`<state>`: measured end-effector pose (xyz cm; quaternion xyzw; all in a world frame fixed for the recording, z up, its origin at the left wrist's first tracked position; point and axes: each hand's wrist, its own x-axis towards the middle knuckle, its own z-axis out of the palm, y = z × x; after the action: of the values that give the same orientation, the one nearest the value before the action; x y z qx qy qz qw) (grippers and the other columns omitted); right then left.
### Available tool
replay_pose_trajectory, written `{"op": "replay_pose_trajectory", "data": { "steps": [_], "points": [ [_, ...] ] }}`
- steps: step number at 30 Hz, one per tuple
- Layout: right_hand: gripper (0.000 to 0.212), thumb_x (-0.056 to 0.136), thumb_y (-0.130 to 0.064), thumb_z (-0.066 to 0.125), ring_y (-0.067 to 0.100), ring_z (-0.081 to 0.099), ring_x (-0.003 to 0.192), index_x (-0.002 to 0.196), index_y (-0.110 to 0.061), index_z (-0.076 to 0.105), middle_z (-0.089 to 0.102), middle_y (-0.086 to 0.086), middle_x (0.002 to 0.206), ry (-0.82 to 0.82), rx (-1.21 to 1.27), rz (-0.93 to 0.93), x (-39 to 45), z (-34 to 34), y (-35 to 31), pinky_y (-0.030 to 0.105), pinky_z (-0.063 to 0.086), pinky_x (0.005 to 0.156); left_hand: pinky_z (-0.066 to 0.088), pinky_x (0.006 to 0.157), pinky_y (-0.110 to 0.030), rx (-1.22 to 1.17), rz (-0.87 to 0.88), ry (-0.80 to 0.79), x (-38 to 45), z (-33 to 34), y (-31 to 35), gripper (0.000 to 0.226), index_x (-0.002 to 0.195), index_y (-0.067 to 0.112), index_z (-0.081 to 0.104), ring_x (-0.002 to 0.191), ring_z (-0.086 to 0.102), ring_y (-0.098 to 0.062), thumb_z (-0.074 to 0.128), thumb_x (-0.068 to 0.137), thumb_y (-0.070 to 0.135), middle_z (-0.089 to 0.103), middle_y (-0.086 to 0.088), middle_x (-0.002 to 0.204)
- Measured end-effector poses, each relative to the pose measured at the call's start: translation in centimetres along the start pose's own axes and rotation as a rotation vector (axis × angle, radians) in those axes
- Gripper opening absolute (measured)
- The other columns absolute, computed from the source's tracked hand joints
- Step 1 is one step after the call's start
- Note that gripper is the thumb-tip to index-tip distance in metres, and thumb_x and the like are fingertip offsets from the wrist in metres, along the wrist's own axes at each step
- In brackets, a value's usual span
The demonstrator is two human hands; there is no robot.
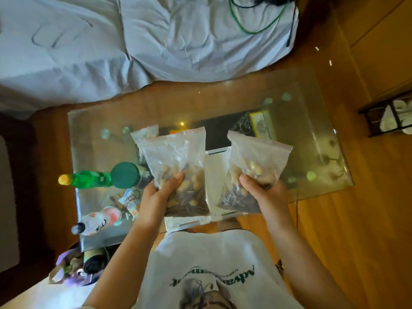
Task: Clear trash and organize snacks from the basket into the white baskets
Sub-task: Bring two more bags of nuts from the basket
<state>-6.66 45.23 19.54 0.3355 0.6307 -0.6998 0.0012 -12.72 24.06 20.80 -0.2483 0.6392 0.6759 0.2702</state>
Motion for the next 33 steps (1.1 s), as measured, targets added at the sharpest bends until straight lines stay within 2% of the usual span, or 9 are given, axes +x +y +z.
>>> {"op": "replay_pose_trajectory", "data": {
  "steps": [3,6,10,15,17,21,25,30,33],
  "points": [
    [0.041,0.058,-0.030,0.083,-0.003,0.066,0.086,0.093,-0.030,0.061,0.070,-0.021,0.085,-0.058,-0.061,0.004,6.7,-1.0,-1.2,0.009,0.050,0.066,0.056,0.056,-0.023,-0.002,-0.030,0.064,4.8,3.5,0.4,0.039,0.095,0.019,0.067,0.072,0.073,-0.018,0.071,0.064,0.042,0.076,0.000,0.079],
    [0.040,0.061,-0.036,0.074,-0.003,0.065,0.090,0.097,-0.032,0.057,0.068,-0.021,0.087,-0.100,-0.113,0.022,13.4,-1.3,-1.0,0.010,0.051,0.069,0.054,0.064,-0.025,-0.001,-0.057,0.115,10.4,6.3,0.4,0.022,0.094,0.028,0.059,0.081,0.069,-0.017,0.066,0.077,0.039,0.071,0.001,0.090],
    [0.042,0.069,-0.031,0.075,-0.004,0.063,0.091,0.106,-0.029,0.055,0.064,-0.015,0.096,-0.114,-0.193,0.033,21.5,-1.1,2.0,0.008,0.051,0.070,0.049,0.047,-0.010,0.008,-0.056,0.149,18.2,9.2,-0.5,0.031,0.106,0.027,0.051,0.081,0.061,-0.006,0.065,0.080,0.037,0.061,0.007,0.093],
    [0.032,0.075,-0.032,0.073,-0.014,0.059,0.085,0.097,-0.037,0.051,0.058,-0.021,0.095,-0.110,-0.296,0.031,29.9,-0.5,7.4,0.002,0.047,0.064,0.053,0.074,-0.022,0.173,-0.088,0.136,28.1,11.5,-3.6,0.026,0.103,0.029,0.053,0.088,0.063,-0.013,0.061,0.084,0.044,0.063,0.008,0.091],
    [0.037,0.075,-0.035,0.072,-0.007,0.059,0.089,0.104,-0.034,0.050,0.058,-0.020,0.096,-0.111,-0.369,0.016,32.0,-0.4,9.7,0.005,0.047,0.066,0.054,0.078,-0.029,0.224,-0.124,0.141,31.1,11.8,-5.4,0.026,0.102,0.028,0.055,0.090,0.063,-0.016,0.061,0.084,0.046,0.064,0.006,0.091],
    [0.044,0.075,-0.038,0.072,0.002,0.057,0.093,0.111,-0.026,0.049,0.058,-0.016,0.097,-0.127,-0.451,0.033,35.1,-0.6,13.7,0.014,0.045,0.076,0.048,0.067,-0.022,0.266,-0.197,0.113,35.0,12.1,-8.5,0.033,0.112,0.029,0.049,0.082,0.057,-0.009,0.056,0.086,0.048,0.058,0.010,0.090],
    [0.043,0.074,-0.036,0.073,0.003,0.056,0.093,0.108,-0.030,0.048,0.059,-0.016,0.098,-0.183,-0.494,0.103,36.4,-0.7,16.2,0.019,0.045,0.079,0.041,0.058,-0.018,0.346,-0.251,0.069,36.7,12.2,-10.1,0.024,0.103,0.031,0.043,0.074,0.053,-0.005,0.054,0.088,0.046,0.053,0.012,0.083],
    [0.048,0.076,-0.032,0.073,0.000,0.052,0.092,0.116,-0.027,0.048,0.056,-0.018,0.098,-0.220,-0.528,0.163,37.1,-0.3,17.3,0.013,0.039,0.073,0.046,0.062,-0.021,0.496,-0.280,0.020,37.5,12.6,-11.0,0.042,0.122,0.019,0.049,0.080,0.057,-0.012,0.051,0.090,0.046,0.057,0.005,0.090],
    [0.046,0.076,-0.032,0.072,0.013,0.056,0.103,0.116,-0.025,0.050,0.058,-0.007,0.107,-0.225,-0.508,0.261,37.4,-0.2,17.4,0.023,0.043,0.079,0.053,0.083,-0.035,0.611,-0.298,0.096,37.3,13.1,-11.3,0.058,0.128,0.016,0.043,0.090,0.052,-0.020,0.056,0.085,0.053,0.044,-0.004,0.120]
  ]
}}
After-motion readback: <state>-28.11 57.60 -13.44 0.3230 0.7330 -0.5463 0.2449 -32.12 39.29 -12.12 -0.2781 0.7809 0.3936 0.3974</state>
